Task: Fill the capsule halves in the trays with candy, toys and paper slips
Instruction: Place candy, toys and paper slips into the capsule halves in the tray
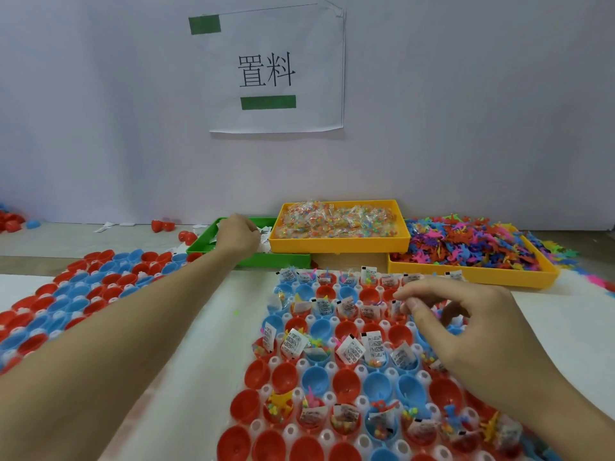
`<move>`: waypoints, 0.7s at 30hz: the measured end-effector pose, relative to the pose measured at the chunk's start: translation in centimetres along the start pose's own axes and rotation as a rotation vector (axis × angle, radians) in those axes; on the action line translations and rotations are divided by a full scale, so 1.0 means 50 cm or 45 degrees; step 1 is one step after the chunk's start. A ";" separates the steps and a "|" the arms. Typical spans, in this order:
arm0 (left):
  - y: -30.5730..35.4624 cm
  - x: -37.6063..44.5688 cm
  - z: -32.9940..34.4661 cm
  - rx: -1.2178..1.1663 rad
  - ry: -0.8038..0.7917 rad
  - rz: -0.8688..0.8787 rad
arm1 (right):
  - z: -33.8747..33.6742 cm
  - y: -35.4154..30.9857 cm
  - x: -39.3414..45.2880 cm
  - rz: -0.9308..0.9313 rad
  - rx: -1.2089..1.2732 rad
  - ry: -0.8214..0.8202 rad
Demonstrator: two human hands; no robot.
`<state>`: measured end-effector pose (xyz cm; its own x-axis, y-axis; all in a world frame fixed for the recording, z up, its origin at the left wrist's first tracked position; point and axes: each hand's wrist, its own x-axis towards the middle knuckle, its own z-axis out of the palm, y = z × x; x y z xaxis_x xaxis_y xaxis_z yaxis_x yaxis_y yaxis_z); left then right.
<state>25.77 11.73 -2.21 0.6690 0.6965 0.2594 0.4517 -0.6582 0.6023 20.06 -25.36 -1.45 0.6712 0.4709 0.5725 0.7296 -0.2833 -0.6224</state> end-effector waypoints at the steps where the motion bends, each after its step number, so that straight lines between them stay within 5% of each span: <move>1: 0.003 -0.005 -0.007 -0.077 0.058 -0.003 | 0.000 0.000 0.000 0.002 -0.001 -0.003; 9: 0.017 -0.066 -0.048 -0.568 0.152 -0.067 | 0.001 -0.008 -0.002 -0.003 -0.027 -0.016; 16: 0.031 -0.197 -0.101 -0.952 -0.058 -0.017 | -0.001 -0.010 -0.002 0.004 -0.041 -0.021; 21: 0.026 -0.326 -0.145 -0.795 -0.279 0.161 | 0.001 -0.013 -0.004 -0.007 -0.048 -0.033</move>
<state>11.14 1.60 -0.18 0.8283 0.5076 0.2373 -0.0199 -0.3965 0.9178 19.48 -25.25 -1.18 0.6642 0.4936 0.5615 0.7379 -0.3122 -0.5984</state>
